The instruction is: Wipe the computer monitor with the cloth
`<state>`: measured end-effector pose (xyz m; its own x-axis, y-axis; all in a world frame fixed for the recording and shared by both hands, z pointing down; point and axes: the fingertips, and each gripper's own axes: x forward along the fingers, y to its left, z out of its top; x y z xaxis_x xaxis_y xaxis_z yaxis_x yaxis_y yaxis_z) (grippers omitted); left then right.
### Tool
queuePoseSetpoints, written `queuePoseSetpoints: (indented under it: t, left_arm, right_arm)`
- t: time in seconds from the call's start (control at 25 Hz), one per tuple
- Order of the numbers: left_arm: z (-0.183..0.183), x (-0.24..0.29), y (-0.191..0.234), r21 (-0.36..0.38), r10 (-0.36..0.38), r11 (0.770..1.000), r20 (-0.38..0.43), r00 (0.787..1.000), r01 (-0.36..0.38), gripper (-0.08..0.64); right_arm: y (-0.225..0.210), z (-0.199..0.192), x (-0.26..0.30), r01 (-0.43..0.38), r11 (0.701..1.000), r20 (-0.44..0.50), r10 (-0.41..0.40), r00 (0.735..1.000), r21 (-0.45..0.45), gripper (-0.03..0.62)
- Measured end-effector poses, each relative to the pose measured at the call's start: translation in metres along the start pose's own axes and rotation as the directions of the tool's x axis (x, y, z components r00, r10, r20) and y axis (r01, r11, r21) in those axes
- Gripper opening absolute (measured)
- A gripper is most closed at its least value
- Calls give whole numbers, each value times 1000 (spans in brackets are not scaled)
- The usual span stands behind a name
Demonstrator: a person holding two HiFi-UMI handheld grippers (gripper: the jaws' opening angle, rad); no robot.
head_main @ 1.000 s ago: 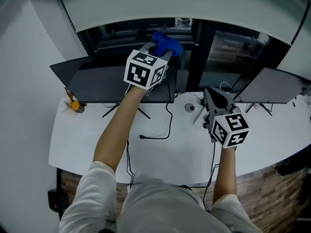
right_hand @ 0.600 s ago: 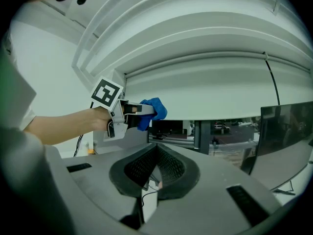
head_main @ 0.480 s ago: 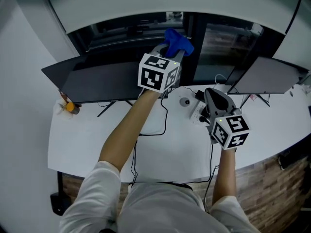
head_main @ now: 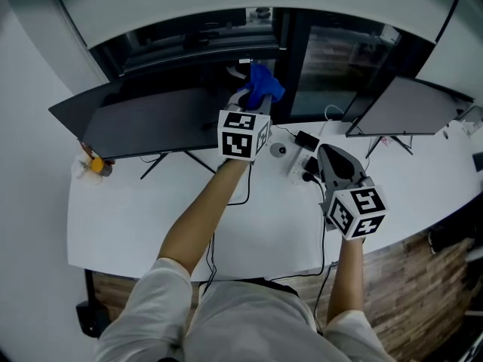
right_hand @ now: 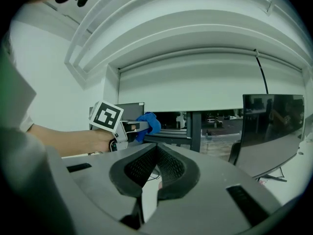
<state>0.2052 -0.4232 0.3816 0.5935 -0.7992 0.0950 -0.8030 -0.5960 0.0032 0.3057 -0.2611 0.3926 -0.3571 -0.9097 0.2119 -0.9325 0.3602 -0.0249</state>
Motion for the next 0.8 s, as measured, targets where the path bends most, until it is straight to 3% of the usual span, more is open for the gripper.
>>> queuePoseSetpoints:
  t: [0.12, 0.4, 0.64, 0.8]
  left_arm:
    - [-21, 0, 0, -29, 23, 999, -19, 1000, -23, 55]
    - [-86, 5, -1, -15, 53, 998, -115, 992, -55, 55]
    - [-154, 7, -3, -7, 50, 999, -221, 974, -53, 55]
    - [-196, 6, -1, -59, 46, 996, -279, 959, -65, 57]
  right_arm:
    - [-2, -11, -2, 8, 1000, -26, -8, 1000, -3, 15]
    - [0, -30, 0, -3, 1000, -71, 2, 997, -19, 15]
    - [2, -47, 8, -16, 1000, -112, 14, 994, -23, 15]
    - [3, -59, 14, -23, 999, -134, 19, 991, -28, 15]
